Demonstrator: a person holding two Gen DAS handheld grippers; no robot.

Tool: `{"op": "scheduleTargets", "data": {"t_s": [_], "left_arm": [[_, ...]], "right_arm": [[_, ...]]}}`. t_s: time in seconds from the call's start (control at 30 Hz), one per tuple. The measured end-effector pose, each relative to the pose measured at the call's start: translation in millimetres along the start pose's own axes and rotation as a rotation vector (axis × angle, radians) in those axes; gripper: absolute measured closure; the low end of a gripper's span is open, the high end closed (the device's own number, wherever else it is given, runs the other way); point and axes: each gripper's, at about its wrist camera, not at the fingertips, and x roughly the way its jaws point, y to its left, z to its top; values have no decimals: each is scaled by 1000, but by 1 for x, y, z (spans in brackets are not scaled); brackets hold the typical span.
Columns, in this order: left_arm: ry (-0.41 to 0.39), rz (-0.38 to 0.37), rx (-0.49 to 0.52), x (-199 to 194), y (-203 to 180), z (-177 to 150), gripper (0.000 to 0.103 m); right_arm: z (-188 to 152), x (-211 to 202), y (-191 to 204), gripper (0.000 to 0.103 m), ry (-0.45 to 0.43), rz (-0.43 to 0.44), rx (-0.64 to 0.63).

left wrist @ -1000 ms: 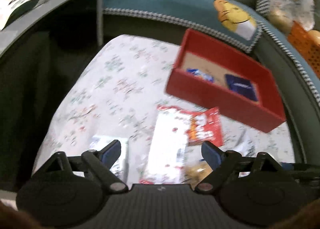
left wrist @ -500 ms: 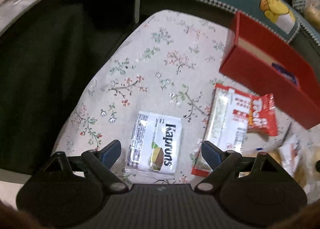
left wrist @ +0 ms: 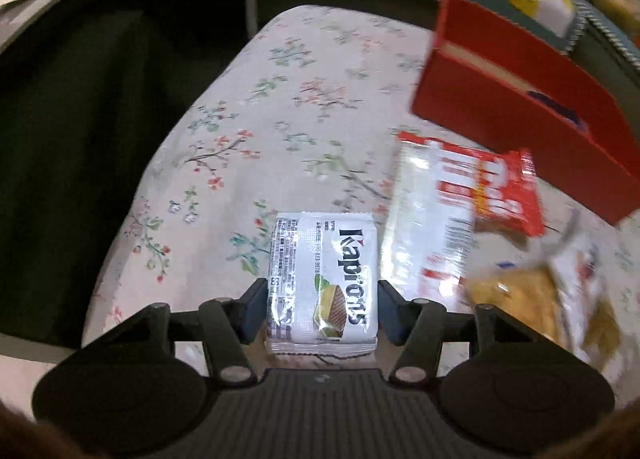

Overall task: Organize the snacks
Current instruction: 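Grasp white Kaprons wafer pack with left gripper while right gripper grasps clear-wrapped bun, then carry Kaprons pack and bun into the red box and open both grippers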

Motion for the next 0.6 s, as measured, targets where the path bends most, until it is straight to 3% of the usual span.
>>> {"op": "scheduleTargets", "data": {"t_s": [0.2,0.4,0.53,0.6], "left_arm": [[13,-51,105,-17,-25,-32,39],[37,-20,210,-6,-42,-52,37],[39,5,267,0,-51,-57,7],[34,14,257,4,-49,-58,0]], "right_arm": [[-12,9,20,32,41,16,-69],[-26,31,33,32,104,-31,-142],[-30,40,32,27,132,-42,-163],[-30,43,31,24,133,-35,-165]]}}
